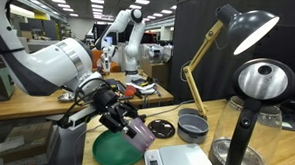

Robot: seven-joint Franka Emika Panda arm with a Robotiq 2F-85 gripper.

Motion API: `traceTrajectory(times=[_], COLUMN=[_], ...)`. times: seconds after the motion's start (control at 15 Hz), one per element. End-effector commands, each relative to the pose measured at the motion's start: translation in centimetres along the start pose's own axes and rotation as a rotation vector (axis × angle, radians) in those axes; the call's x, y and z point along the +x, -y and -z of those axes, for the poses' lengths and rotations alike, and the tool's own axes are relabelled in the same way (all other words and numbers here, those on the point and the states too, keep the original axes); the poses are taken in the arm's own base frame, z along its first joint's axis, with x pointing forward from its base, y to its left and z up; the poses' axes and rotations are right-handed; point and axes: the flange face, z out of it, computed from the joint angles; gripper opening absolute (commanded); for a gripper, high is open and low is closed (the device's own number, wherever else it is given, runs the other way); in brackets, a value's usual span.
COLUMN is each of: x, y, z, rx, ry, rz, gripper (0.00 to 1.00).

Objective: Pour the contents in the purple cup onto the green plate

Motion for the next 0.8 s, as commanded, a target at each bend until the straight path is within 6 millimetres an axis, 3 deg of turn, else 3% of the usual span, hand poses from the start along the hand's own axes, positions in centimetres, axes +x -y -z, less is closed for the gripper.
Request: traceTrajectory(times=[0.0, 0.73], x=[-0.1, -0.1], y=[0.9, 3.6], z=[-0.5, -1.9], rx=[-0.086, -0.391], ry=[-0.043, -0.094], rz=[-0.004, 0.064], gripper=[0.54, 0.54])
